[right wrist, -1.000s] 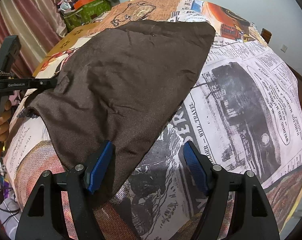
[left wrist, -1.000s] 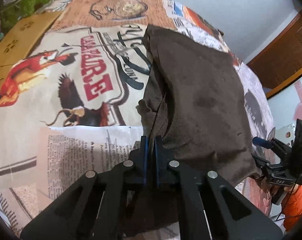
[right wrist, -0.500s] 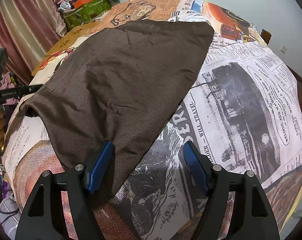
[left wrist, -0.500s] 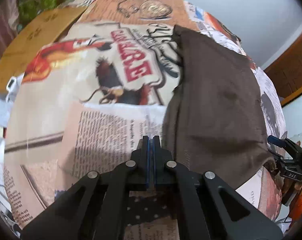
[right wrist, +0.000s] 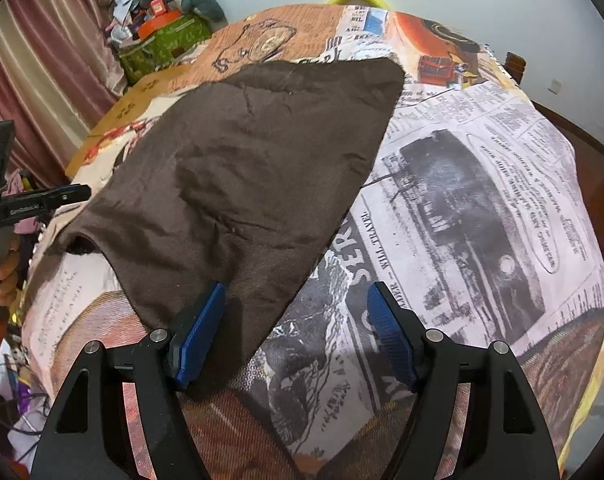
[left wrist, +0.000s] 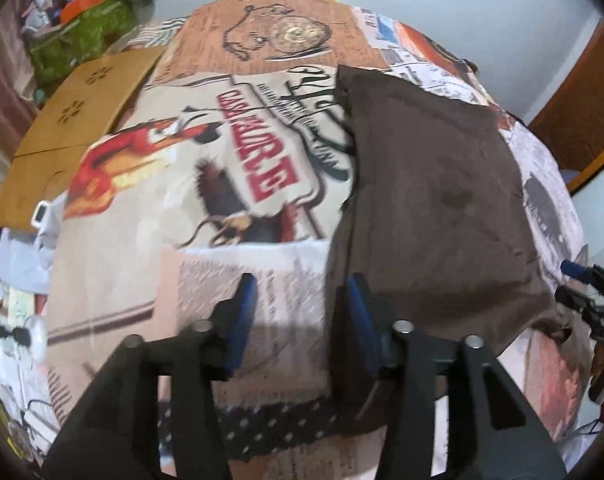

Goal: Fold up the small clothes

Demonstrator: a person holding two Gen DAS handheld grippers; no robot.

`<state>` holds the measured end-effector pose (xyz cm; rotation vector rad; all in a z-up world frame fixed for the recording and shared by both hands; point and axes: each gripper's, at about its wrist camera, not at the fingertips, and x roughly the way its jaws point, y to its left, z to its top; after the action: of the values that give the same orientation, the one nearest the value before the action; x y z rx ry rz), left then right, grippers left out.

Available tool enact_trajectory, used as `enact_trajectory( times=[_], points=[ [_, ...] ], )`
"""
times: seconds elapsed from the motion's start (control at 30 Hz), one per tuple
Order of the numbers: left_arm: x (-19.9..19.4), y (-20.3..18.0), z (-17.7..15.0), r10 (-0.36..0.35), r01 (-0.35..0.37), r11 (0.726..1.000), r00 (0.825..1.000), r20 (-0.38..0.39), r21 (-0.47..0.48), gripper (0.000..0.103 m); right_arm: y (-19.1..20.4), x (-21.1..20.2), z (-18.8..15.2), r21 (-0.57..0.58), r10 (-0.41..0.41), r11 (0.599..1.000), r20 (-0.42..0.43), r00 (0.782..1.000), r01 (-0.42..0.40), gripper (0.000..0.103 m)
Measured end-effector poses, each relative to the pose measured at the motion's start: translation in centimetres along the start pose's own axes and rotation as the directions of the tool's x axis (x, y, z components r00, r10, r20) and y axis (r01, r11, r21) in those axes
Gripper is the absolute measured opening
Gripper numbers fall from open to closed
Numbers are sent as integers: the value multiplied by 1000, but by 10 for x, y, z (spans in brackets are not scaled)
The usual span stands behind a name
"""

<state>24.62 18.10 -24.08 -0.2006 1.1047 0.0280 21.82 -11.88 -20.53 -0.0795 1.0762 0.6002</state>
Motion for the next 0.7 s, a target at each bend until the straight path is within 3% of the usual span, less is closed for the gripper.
enact_trajectory(
  times=[0.03, 0.1, 0.17, 0.33, 0.47, 0.7],
  points=[
    [2, -1, 4, -8, 8, 1000, 1000, -2, -2, 56, -1, -1, 0, 6, 1, 1000, 3, 1000, -1, 70],
    [13, -2, 13, -29, 28, 999, 999, -24, -22, 75, -5, -4, -2, 37, 20, 999, 4, 1000, -20, 70],
    [21, -1, 14, -77, 75, 996, 996, -47, -45, 75, -8, -3, -3, 84, 48, 995, -5, 999, -48, 70],
    [32, -10, -2, -94, 94, 996, 993, -78, -4, 75, -4, 5, -8, 120, 87, 989, -26, 996, -83, 70],
    [27, -26, -13, -48, 54, 994, 996, -70, 92, 73, 8, 14, -7, 89, 80, 993, -45, 996, -76, 70],
    [-8, -26, -21, 36, -36, 992, 999, 3, 121, 73, 14, -1, 0, 45, 50, 998, -4, 999, -50, 70]
  ],
)
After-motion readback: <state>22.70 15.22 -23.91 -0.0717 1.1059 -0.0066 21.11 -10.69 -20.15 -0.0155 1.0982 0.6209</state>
